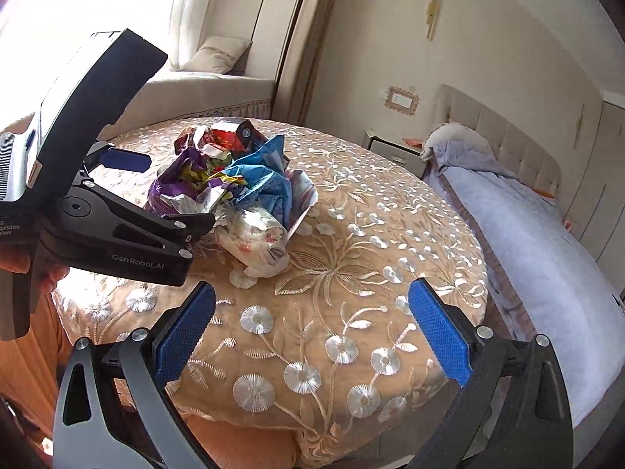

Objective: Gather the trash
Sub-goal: 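Grasp the purple chip bag with the left tool while the right tool grasps the plastic scrap bag, then carry the purple bag and plastic bag to the white bin and release both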

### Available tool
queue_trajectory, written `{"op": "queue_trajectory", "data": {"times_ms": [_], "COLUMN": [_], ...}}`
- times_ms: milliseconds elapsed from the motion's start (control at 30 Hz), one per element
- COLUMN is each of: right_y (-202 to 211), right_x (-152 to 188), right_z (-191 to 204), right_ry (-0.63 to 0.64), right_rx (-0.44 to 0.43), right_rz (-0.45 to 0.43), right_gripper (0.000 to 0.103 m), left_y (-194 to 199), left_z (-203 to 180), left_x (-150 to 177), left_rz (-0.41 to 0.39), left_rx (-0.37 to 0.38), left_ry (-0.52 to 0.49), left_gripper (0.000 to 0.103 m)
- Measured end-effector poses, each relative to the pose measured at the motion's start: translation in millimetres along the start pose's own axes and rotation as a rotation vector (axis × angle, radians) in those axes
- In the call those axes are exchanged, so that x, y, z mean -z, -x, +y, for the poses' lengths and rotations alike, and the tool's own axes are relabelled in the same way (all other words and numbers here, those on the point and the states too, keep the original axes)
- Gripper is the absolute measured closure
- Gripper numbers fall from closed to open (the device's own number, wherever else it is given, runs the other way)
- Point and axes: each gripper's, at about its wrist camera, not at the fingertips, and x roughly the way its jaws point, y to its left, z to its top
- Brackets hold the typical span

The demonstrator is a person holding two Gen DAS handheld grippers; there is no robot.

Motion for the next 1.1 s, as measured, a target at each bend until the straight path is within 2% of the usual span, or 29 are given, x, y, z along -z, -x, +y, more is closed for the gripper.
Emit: {"op": "queue_trajectory", "data": {"times_ms": [100,233,300,367,400,567,867,1100], "right_y": [-24,-53,-63,-71,-73,-64,-19,28], "right_x": [-15,-32,-36,-37,-36,-29,-18,-7], "right_z": [14,30,37,44,47,43,29,25], "right_ry": [0.077,0.139,0.154,0.162,0.160,0.081,-0.029,-0.057], "right_rx": [-0.024,-0.052,-0.072,-0.090,-0.082,-0.073,-0.045,-0.008], "right_rz": [0.029,0.083,0.117,0.154,0.161,0.155,0.100,0.037], "right_gripper": [0.005,0.005,0.014,0.046,0.048,0.049,0.049,0.049], "left_y": [-5,-15,-18,-17,-16,-5,40,76], "left_z": [19,36,38,38,39,47,49,24], "left_x": [3,6,9,10,11,17,29,34], "left_rz": [0.013,0.048,0.043,0.034,0.028,0.003,-0.062,-0.112], "left_rx": [0.039,0.105,0.094,0.083,0.087,0.105,0.142,0.190], "left_ry": [0.042,0.081,0.065,0.051,0.057,0.083,0.123,0.067], "left_gripper": [0.010,0.038,0.039,0.041,0.041,0.045,0.046,0.046]}}
